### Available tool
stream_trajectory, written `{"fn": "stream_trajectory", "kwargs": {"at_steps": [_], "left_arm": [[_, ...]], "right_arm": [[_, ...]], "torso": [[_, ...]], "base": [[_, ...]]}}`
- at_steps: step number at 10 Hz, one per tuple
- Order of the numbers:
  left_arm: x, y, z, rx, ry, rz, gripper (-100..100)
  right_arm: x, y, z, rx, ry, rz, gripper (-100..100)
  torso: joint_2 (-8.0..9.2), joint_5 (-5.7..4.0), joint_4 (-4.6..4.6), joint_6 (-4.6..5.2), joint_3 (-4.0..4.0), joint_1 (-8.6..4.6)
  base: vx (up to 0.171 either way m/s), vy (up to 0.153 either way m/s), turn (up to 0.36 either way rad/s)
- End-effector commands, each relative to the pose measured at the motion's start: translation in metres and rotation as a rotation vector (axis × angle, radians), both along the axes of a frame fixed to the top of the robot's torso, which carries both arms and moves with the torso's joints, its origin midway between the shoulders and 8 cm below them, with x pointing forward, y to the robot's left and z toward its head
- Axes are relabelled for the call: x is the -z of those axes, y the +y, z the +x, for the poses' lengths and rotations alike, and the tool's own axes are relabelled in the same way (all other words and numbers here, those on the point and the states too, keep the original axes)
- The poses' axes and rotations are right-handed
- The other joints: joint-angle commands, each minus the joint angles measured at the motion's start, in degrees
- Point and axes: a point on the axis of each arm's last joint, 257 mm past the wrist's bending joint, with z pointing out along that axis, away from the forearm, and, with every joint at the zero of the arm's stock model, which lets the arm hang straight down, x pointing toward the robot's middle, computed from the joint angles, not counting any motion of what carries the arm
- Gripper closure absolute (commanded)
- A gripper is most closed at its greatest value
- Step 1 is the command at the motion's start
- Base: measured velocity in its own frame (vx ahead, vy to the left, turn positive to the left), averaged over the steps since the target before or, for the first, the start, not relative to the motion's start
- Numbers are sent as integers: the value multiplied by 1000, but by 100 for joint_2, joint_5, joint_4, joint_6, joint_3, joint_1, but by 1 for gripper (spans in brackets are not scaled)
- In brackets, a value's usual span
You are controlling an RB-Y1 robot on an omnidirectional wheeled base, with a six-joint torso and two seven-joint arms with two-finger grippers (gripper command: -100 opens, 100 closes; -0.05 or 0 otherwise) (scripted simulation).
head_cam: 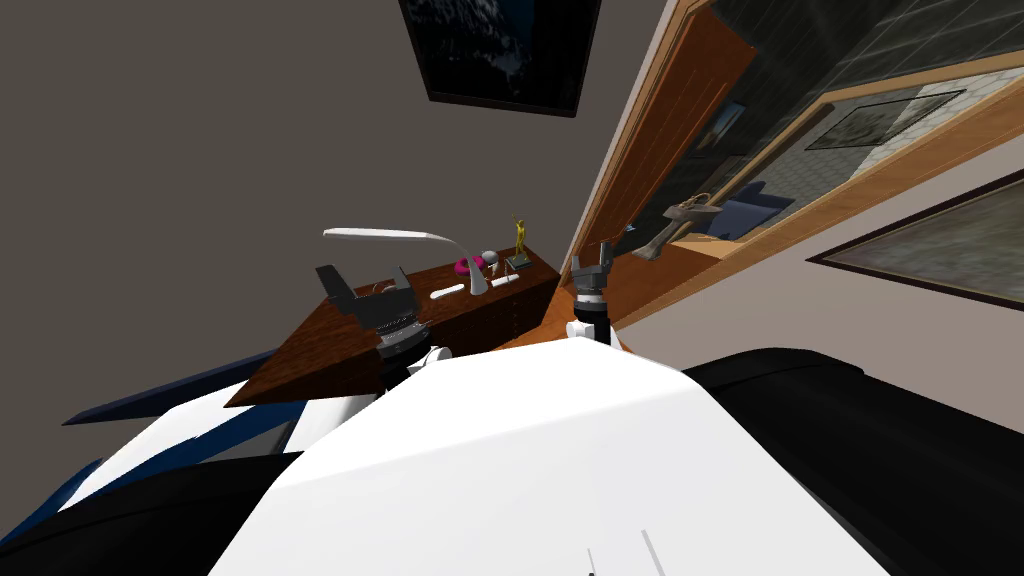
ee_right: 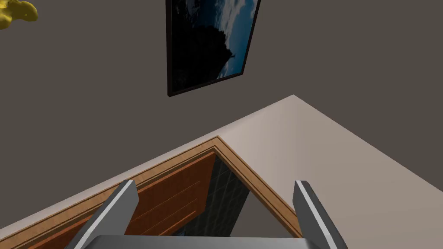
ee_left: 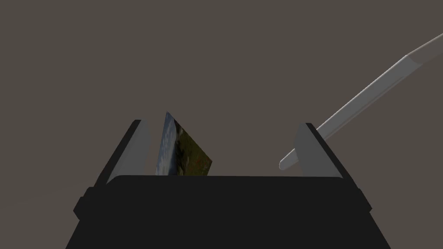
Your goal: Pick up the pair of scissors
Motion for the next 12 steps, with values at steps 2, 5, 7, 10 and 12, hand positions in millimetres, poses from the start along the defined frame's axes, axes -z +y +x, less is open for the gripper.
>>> {"fn": "stream_trajectory", "kwargs": {"at_steps": [2, 5, 7, 10, 12], "left_arm": [[0, 0, 0, 0, 0, 0, 0], [0, 0, 0, 0, 0, 0, 0], [0, 0, 0, 0, 0, 0, 0], [0, 0, 0, 0, 0, 0, 0], [0, 0, 0, 0, 0, 0, 0]], "right_arm": [[0, 7, 9, -72, 18, 2, -100], [1, 14, 23, -157, 44, 45, -100], [1, 16, 28, -198, 53, 81, -100], [3, 20, 40, -263, 77, 143, -100], [4, 22, 47, -301, 91, 185, -100]], "torso": [[6, 0, 1, -1, 3, 2], [18, 1, 4, 0, 10, 5], [17, 1, 4, 0, 10, 5], [15, 2, 4, 0, 9, 7], [13, 1, 3, 1, 7, 4]], "base": [[-36, 13, 32], [-52, 16, 41], [-38, 15, 20], [-42, 20, 39], [-35, 16, 31]]}}
